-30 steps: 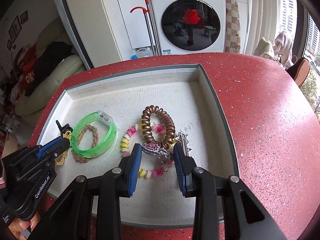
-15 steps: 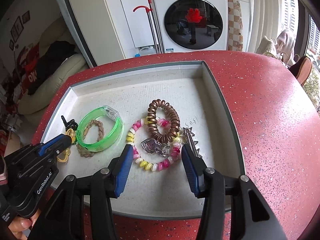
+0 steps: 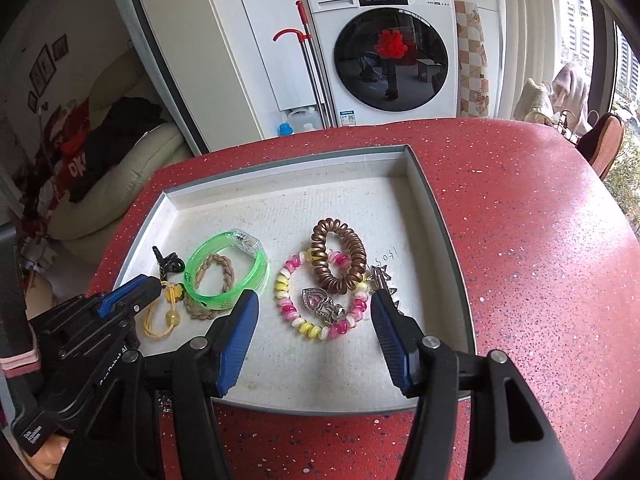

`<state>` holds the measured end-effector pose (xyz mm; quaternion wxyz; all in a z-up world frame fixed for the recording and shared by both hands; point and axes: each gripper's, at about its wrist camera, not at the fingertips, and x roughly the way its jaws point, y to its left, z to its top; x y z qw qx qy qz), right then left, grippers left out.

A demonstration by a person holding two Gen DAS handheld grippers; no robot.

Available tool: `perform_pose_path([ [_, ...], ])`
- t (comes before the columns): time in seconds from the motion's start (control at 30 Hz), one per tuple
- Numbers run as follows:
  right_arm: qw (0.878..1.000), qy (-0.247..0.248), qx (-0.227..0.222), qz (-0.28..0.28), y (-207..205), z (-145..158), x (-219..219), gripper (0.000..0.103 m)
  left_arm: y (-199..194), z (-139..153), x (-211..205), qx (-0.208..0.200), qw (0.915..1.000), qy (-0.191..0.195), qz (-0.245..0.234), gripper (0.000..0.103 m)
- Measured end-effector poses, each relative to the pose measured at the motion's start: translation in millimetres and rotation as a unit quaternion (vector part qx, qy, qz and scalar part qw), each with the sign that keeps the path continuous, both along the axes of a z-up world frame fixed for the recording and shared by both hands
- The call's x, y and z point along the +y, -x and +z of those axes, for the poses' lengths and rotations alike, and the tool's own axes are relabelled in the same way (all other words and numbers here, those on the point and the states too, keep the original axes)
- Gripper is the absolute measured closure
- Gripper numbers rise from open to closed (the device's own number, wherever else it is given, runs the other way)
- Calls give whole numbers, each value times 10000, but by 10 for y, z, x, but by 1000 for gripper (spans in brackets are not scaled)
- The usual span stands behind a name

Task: Organize jewelry
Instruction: 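Open the left tool to release the yellow hair tie and withdraw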

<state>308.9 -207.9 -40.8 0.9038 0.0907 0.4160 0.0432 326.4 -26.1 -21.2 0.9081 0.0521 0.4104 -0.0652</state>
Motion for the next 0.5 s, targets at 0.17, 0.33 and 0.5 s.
perform_pose_path([
  [0.17,10000,-70,47,0,6,6,-26,41,-1,26,9,-3,10000,15,-4,77],
  [0.33,10000,-73,29,-7,19,29,-34,41,10,70,0,-9,10000,42,-4,77],
  [0.5,10000,-63,4,-32,40,58,-51,41,38,168,21,-100,9998,144,11,77],
])
